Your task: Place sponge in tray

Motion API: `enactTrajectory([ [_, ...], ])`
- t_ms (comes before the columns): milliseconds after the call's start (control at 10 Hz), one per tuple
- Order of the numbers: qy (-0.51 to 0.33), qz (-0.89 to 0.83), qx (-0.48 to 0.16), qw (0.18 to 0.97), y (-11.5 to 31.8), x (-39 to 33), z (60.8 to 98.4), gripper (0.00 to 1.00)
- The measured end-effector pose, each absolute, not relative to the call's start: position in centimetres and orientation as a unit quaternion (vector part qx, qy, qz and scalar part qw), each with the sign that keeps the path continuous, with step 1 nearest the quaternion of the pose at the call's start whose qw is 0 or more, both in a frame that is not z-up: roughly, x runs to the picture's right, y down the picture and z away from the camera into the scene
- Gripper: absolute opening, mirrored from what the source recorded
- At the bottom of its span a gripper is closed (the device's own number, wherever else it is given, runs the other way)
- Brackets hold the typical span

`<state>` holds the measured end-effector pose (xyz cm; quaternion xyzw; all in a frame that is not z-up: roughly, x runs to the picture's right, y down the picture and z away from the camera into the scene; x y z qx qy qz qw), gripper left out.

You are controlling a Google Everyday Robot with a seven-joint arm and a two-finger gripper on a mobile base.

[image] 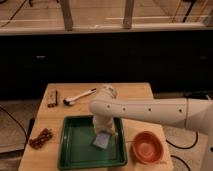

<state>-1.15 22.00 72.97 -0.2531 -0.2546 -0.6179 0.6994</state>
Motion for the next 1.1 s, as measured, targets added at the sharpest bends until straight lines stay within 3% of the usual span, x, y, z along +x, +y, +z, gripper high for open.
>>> enactTrajectory([
  [1100,-0.259,-0.628,-0.251,0.690,22.11,-1.33,72.87,0.02],
])
